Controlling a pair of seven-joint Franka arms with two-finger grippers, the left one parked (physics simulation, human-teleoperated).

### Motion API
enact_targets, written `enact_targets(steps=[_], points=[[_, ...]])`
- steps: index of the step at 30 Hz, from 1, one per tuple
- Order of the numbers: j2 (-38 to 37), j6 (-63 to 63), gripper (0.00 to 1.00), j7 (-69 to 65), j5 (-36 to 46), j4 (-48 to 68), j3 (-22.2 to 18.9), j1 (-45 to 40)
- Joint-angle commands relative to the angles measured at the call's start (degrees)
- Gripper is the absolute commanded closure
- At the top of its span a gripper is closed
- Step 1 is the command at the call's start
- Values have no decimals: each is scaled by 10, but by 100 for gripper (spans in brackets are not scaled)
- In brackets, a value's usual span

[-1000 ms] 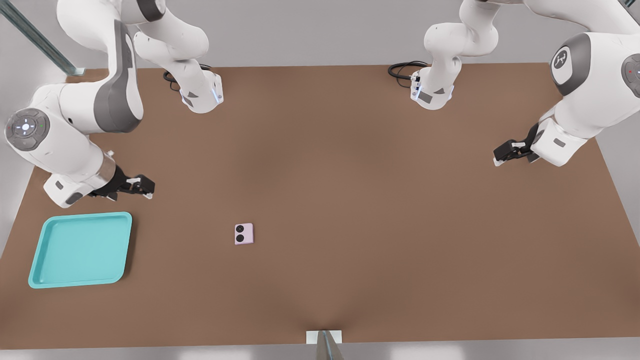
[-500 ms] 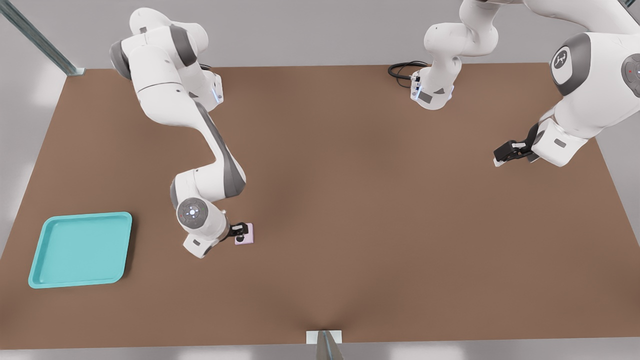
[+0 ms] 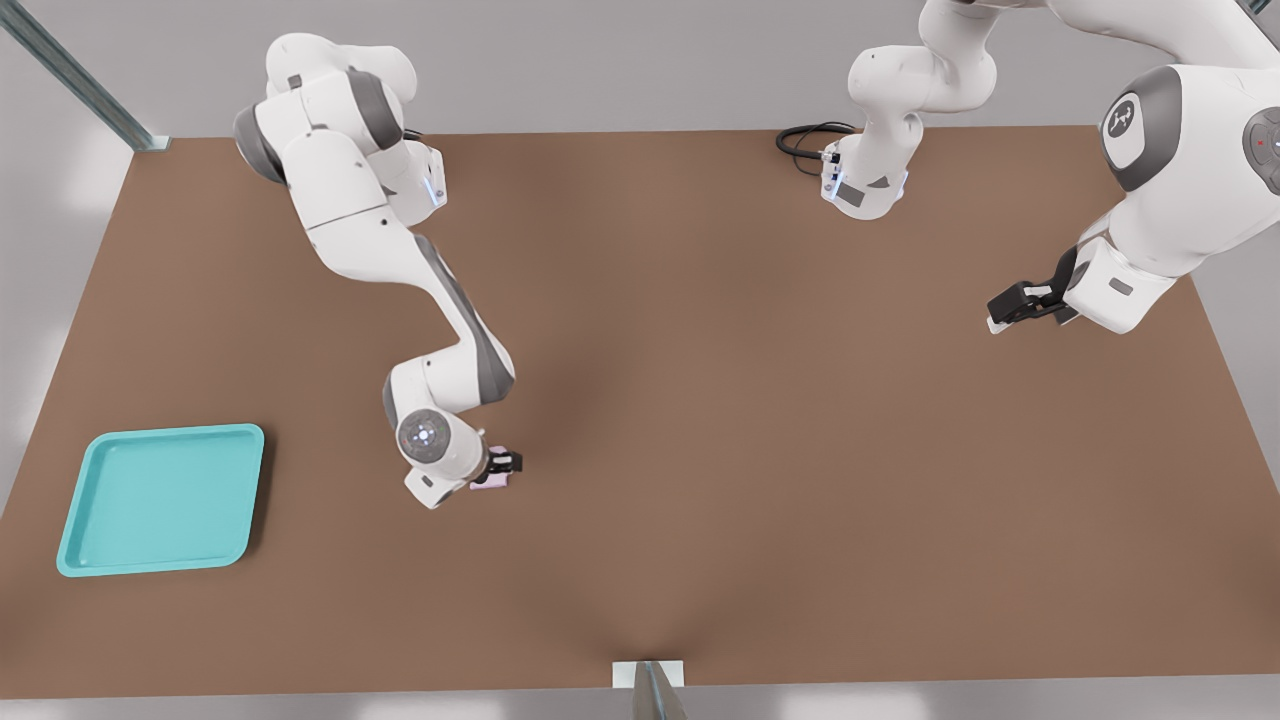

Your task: Keep left arm still and place phone on the tray with right arm

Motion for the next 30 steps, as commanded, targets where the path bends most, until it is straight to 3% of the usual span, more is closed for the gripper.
enact_targets(steps=[1,30], points=[[6,30,0,67,12,0,1,0],[15,60,0,-15,6,-52,6,-10]])
